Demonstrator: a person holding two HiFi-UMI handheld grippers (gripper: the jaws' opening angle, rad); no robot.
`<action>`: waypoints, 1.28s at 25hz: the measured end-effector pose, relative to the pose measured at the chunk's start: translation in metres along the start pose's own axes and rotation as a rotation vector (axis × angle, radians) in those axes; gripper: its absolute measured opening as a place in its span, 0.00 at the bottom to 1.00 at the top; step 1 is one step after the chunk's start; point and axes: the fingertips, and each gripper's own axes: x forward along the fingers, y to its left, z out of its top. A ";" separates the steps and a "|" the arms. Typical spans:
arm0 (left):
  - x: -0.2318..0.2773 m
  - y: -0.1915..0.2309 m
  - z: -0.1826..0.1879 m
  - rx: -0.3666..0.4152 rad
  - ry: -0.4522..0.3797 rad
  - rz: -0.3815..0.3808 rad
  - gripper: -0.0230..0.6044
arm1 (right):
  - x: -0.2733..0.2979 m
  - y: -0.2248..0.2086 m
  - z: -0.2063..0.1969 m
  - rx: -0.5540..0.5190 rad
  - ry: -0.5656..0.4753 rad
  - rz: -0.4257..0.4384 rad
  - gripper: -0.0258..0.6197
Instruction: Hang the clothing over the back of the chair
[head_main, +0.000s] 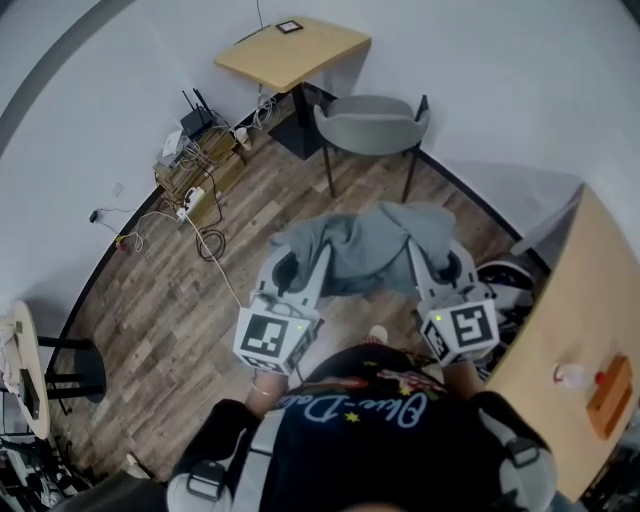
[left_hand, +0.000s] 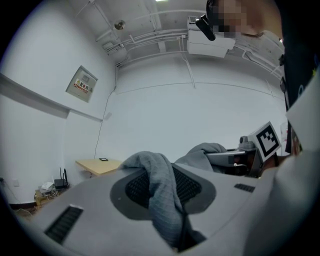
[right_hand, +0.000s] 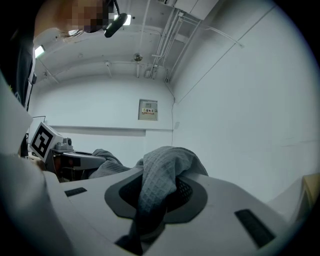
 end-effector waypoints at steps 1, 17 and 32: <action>0.005 -0.001 -0.001 -0.011 0.006 0.002 0.19 | 0.002 -0.005 -0.001 -0.003 0.002 0.002 0.15; 0.096 -0.039 -0.006 0.042 0.063 0.024 0.19 | 0.008 -0.108 -0.021 0.019 0.002 0.005 0.15; 0.125 -0.026 0.000 0.095 0.063 -0.035 0.19 | 0.019 -0.125 -0.013 0.034 -0.013 -0.062 0.15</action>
